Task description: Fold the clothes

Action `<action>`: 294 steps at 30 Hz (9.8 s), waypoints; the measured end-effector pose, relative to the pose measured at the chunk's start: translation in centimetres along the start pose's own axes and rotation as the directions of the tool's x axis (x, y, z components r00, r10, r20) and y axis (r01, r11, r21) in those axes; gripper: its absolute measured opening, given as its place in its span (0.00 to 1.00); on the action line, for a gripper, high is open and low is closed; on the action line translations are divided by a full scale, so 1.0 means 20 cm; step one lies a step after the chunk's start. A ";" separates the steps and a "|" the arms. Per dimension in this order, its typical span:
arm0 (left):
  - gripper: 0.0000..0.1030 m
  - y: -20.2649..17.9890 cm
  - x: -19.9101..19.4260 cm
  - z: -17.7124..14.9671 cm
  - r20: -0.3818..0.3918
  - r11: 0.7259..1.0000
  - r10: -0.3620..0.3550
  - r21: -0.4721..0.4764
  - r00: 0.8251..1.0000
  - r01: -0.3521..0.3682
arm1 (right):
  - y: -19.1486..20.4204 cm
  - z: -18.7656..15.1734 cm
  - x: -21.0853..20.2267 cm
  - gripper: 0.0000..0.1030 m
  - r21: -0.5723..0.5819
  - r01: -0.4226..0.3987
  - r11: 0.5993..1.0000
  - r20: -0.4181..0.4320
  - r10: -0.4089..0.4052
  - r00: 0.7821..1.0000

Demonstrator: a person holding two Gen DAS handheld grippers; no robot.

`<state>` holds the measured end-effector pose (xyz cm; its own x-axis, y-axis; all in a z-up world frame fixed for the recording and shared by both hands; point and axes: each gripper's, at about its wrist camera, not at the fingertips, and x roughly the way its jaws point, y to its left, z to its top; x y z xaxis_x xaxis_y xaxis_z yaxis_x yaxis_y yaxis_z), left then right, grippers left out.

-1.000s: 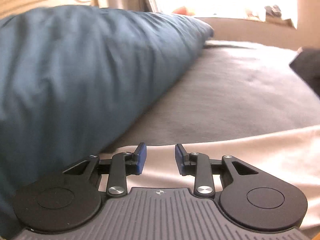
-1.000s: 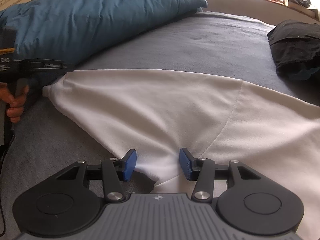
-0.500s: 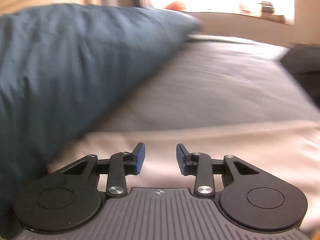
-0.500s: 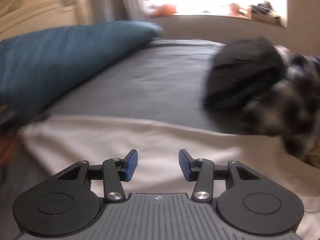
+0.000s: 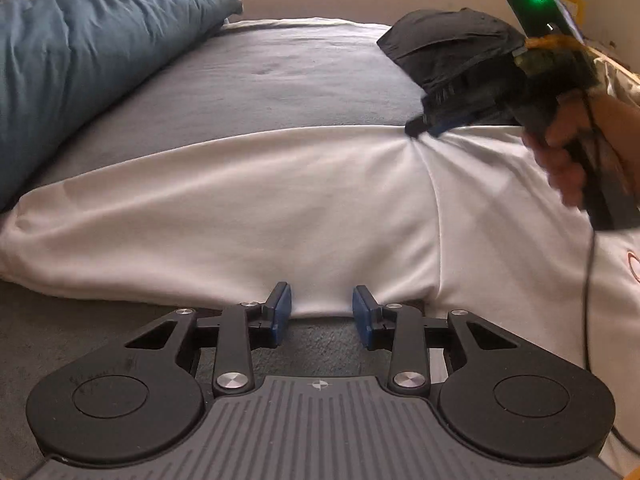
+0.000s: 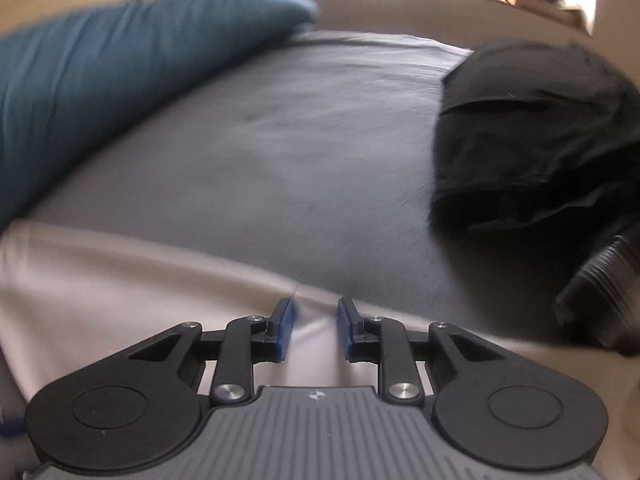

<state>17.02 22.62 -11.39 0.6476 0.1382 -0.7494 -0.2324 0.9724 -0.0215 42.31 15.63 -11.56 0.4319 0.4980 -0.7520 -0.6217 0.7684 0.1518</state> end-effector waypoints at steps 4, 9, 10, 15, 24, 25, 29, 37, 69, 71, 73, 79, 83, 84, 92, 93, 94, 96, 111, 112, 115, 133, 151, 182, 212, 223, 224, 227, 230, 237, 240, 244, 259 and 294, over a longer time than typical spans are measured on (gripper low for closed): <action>0.33 0.02 -0.09 -0.05 0.009 1.000 0.000 0.008 1.000 0.000 | 0.01 0.05 -0.05 0.26 -0.021 0.034 0.999 0.013 -0.034 0.999; 0.33 0.02 -0.04 -0.01 0.013 1.000 0.008 -0.010 1.000 -0.008 | 0.26 -0.05 -0.08 0.25 -0.109 -0.250 0.962 -0.112 0.238 0.965; 0.33 0.01 -0.04 -0.01 0.015 1.000 0.012 -0.006 1.000 -0.012 | 0.31 -0.06 -0.04 0.25 -0.144 -0.240 0.960 -0.126 0.223 0.967; 0.34 0.01 -0.07 -0.03 0.021 1.000 0.016 0.025 1.000 -0.016 | -0.02 0.12 0.01 0.25 0.087 0.056 0.995 -0.017 -0.055 0.998; 0.34 0.01 -0.09 0.00 0.044 0.998 0.045 0.038 0.998 -0.047 | -0.32 0.05 -0.40 0.26 0.026 -0.062 0.998 -0.173 0.065 0.983; 0.34 0.00 -0.08 0.01 0.048 0.998 0.052 0.039 0.998 -0.054 | -0.31 0.02 -0.38 0.26 0.008 -0.067 0.998 -0.203 0.067 0.977; 0.34 -0.03 -0.03 0.05 0.044 0.996 0.078 0.027 0.996 -0.080 | -0.24 -0.05 -0.16 0.25 -0.059 0.003 0.998 -0.249 -0.017 0.968; 0.34 0.02 -0.09 0.02 0.036 0.996 0.093 0.011 0.995 -0.093 | -0.30 0.01 -0.23 0.30 0.007 0.057 0.998 -0.106 -0.056 0.993; 0.34 0.31 -0.25 -0.30 0.157 0.975 0.054 -0.223 0.986 -0.017 | 0.91 -0.62 -0.26 0.02 -0.687 -0.142 0.713 -0.026 0.171 0.985; 0.34 0.27 -0.23 -0.31 0.181 0.990 0.069 -0.132 0.981 -0.045 | 0.88 -0.56 -0.28 0.02 -0.625 -0.170 0.762 -0.020 0.201 0.979; 0.34 0.24 -0.21 -0.30 0.193 0.996 0.068 -0.073 0.979 -0.055 | 0.84 -0.51 -0.29 0.02 -0.557 -0.200 0.806 -0.016 0.230 0.973; 0.34 0.38 -0.17 -0.24 0.185 0.952 -0.029 -0.295 0.982 0.083 | 0.83 -0.49 -0.31 0.02 -0.490 -0.220 0.843 -0.004 0.250 0.968; 0.34 0.43 -0.18 -0.27 0.192 0.931 -0.041 -0.350 0.980 0.107 | 0.87 -0.47 -0.29 0.02 -0.452 -0.227 0.863 0.005 0.257 0.966; 0.34 0.42 -0.19 -0.27 0.191 0.936 -0.035 -0.338 0.981 0.099 | 0.87 -0.48 -0.27 0.02 -0.446 -0.232 0.865 -0.009 0.255 0.967; 0.34 0.38 -0.27 -0.27 0.201 0.951 -0.009 -0.301 0.980 0.071 | 0.56 -0.45 -0.37 0.26 -0.256 -0.339 0.905 -0.032 0.342 0.939; 0.34 0.38 -0.29 -0.27 0.215 0.956 -0.011 -0.283 0.977 0.073 | 0.47 -0.42 -0.41 0.26 -0.215 -0.339 0.916 -0.005 0.346 0.938; 0.34 0.35 -0.31 -0.26 0.229 0.962 -0.023 -0.259 0.973 0.084 | 0.39 -0.39 -0.45 0.26 -0.188 -0.307 0.933 0.015 0.315 0.949; 0.34 0.27 -0.33 -0.24 0.253 0.971 -0.072 -0.202 0.965 0.126 | 0.22 -0.34 -0.49 0.24 -0.155 -0.199 0.968 0.038 0.207 0.978; 0.34 -0.22 -0.17 -0.30 0.156 0.953 -0.302 0.020 0.940 0.303 | -0.18 -0.38 -0.35 0.11 -0.130 0.026 0.991 -0.073 -0.036 0.997; 0.34 -0.22 -0.17 -0.30 0.157 0.954 -0.298 0.020 0.942 0.299 | -0.17 -0.35 -0.35 0.11 -0.132 0.023 0.991 -0.050 -0.030 0.998; 0.34 -0.25 -0.16 -0.30 0.163 0.958 -0.285 0.029 0.944 0.284 | -0.15 -0.32 -0.26 0.11 -0.102 -0.003 0.995 -0.068 -0.004 0.998; 0.36 -0.25 -0.15 -0.32 0.179 0.961 -0.274 0.023 0.945 0.275 | -0.22 -0.31 -0.19 0.09 -0.063 0.037 0.997 -0.077 -0.042 0.996; 0.38 -0.25 -0.16 -0.34 0.179 0.961 -0.276 0.027 0.944 0.276 | -0.35 -0.14 -0.13 0.07 0.010 0.113 0.993 -0.043 -0.113 0.993; 0.44 -0.39 -0.15 -0.19 0.151 0.994 -0.081 0.084 0.985 0.069 | -1.29 -1.09 -1.29 0.12 0.237 0.524 0.818 -0.233 -0.476 0.848; 0.44 -0.04 -0.51 -0.24 0.046 0.973 0.229 -0.053 0.972 -0.226 | 0.66 -1.47 -1.15 0.13 -0.475 -0.168 0.864 0.034 0.209 0.977; 0.44 -0.01 -0.53 -0.38 0.025 0.979 0.190 -0.084 0.982 -0.187 | 0.81 -1.63 -1.12 0.13 -0.537 -0.226 0.813 -0.058 0.232 0.971; 0.44 -0.01 -0.53 -0.38 0.022 0.978 0.187 -0.095 0.982 -0.184 | 0.86 -1.67 -1.13 0.13 -0.565 -0.295 0.771 -0.099 0.291 0.952; 0.44 0.00 -0.55 -0.39 0.025 0.980 0.170 -0.110 0.985 -0.166 | 0.88 -1.65 -1.18 0.13 -0.525 -0.411 0.745 -0.139 0.401 0.905; 0.44 -0.03 -0.57 -0.39 0.047 0.986 0.144 -0.091 0.989 -0.139 | 0.70 -1.50 -1.19 0.13 -0.353 -0.396 0.848 -0.051 0.405 0.913; 0.45 -0.30 -0.56 -0.38 0.087 0.996 -0.069 0.057 0.994 0.065 | -0.18 -1.41 -1.33 0.13 0.316 -0.179 0.932 0.166 0.131 0.977; 0.45 -0.42 -0.52 -0.39 0.066 0.986 -0.149 0.089 0.987 0.143 | -0.52 -1.60 -1.49 0.13 0.521 -0.091 0.849 0.189 -0.010 0.982; 0.45 -0.51 -0.48 -0.40 0.043 0.974 -0.177 0.150 0.983 0.169 | -0.95 -1.91 -1.78 0.13 0.660 0.104 0.744 0.139 -0.256 0.957; 0.45 -1.08 -0.34 -0.16 -0.055 0.888 -0.214 0.406 0.975 0.218 | -1.34 -1.42 -1.59 0.15 0.571 0.048 0.820 0.236 -0.219 0.947; 0.56 -1.25 -0.15 -0.19 -0.046 0.900 -0.185 0.392 0.982 0.188 | -1.58 -0.85 -0.96 0.15 0.507 0.018 0.862 0.224 -0.152 0.963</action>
<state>18.09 -2.86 -11.18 0.6456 -0.0527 -0.7618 0.1971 0.9753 0.0995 42.59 -25.09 -12.78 0.6567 0.4530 -0.6029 -0.1970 0.8748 0.4427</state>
